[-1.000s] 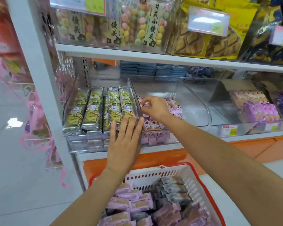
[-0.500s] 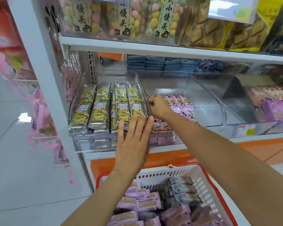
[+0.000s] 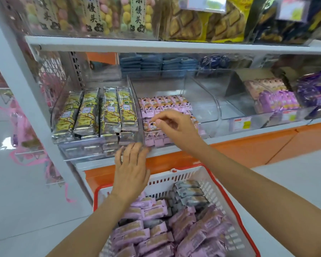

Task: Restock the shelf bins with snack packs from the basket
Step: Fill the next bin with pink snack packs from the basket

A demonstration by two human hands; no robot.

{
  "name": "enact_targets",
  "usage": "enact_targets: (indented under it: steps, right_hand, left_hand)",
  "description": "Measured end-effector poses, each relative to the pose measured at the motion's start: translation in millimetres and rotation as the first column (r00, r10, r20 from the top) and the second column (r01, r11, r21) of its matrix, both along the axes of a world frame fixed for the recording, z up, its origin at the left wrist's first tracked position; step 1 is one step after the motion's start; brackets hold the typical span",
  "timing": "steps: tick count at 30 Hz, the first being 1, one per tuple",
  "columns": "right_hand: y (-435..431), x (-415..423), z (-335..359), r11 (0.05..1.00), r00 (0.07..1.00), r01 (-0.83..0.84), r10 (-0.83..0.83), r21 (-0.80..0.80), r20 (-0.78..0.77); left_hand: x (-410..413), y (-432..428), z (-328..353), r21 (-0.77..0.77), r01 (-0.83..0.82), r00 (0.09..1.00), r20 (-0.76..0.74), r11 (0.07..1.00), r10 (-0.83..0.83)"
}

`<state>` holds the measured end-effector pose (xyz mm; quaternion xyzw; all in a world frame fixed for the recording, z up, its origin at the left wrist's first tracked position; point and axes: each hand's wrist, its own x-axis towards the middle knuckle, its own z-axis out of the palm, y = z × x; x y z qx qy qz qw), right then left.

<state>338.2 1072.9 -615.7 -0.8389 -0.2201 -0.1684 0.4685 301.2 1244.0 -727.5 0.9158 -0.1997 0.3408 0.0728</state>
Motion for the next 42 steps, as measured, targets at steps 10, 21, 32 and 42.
enact_targets:
  steps: [10,21,32,42]
  right_hand:
    - [-22.7,-47.9,-156.7,0.962,0.897,-0.067,-0.059,-0.264,-0.439]
    - [-6.4,-46.8,-258.8,0.708,0.685,-0.36,-0.242,-0.608,-0.687]
    - [-5.6,-40.4,-263.8,0.658,0.783,-0.344,-0.194,-0.67,-0.591]
    - [-32.7,-34.3,-156.5,0.997,0.806,-0.074,0.039,-0.037,-0.591]
  left_hand:
    - [-8.1,29.3,-85.8,0.351,0.143,0.872,-0.487,0.925,0.049]
    - [-17.9,39.1,-123.5,0.314,0.115,0.832,-0.549,0.943,0.081]
    - [-16.4,41.8,-126.4,0.286,0.156,0.827,-0.561,0.945,0.033]
    - [-15.0,1.0,-81.2,-0.379,0.095,0.692,-0.639,0.921,-0.335]
